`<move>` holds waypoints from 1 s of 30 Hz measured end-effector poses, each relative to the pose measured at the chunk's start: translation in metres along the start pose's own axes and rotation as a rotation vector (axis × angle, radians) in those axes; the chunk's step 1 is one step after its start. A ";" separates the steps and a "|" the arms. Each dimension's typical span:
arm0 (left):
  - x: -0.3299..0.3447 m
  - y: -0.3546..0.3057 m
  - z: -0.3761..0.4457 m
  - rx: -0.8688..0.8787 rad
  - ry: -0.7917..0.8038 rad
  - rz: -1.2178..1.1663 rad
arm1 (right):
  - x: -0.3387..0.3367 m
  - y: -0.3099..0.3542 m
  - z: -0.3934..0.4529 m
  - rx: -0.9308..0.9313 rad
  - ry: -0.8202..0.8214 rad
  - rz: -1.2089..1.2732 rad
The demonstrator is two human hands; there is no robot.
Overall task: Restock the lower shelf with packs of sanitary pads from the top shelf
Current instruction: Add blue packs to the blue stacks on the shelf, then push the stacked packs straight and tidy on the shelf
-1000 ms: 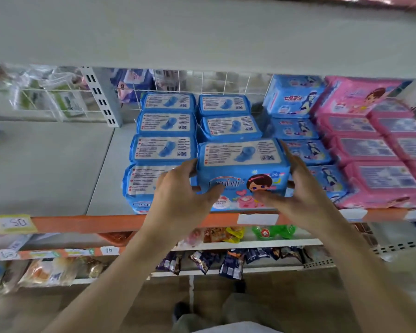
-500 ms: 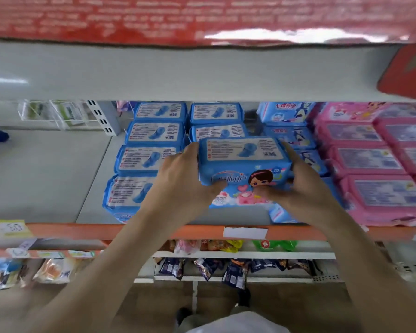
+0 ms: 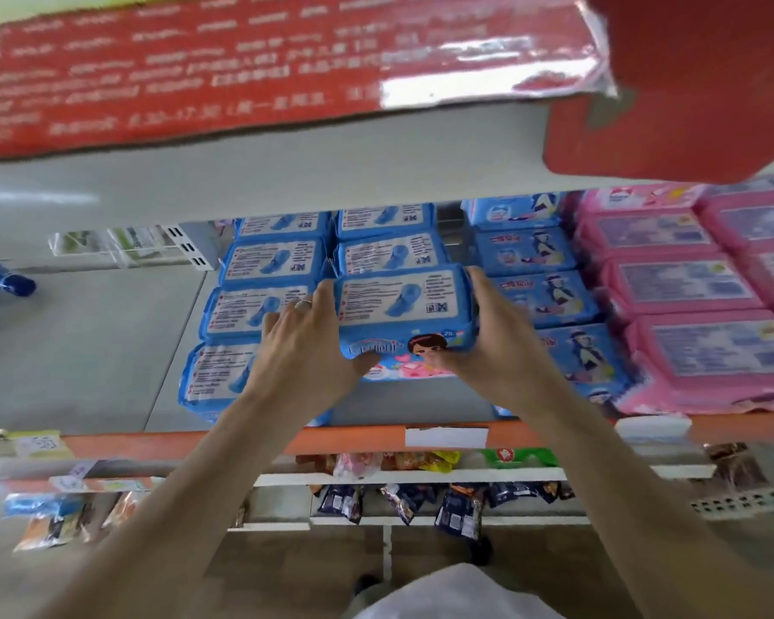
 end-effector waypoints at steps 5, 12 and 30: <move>0.004 0.006 0.001 0.021 -0.027 0.020 | 0.008 0.002 0.005 -0.010 0.005 -0.043; 0.010 0.014 0.006 0.025 -0.019 0.091 | 0.022 0.001 0.009 0.010 0.033 -0.027; 0.020 0.020 0.018 0.106 -0.025 0.143 | 0.038 -0.009 0.018 0.096 0.075 -0.144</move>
Point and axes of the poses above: each hand's wrist, its own z-axis towards the middle knuckle, its own x-axis out of the palm, y = z × x, the point moved 9 cm from there along z, towards the middle knuckle, and after that the axes turned 13 degrees about -z, right-handed, at the moved point
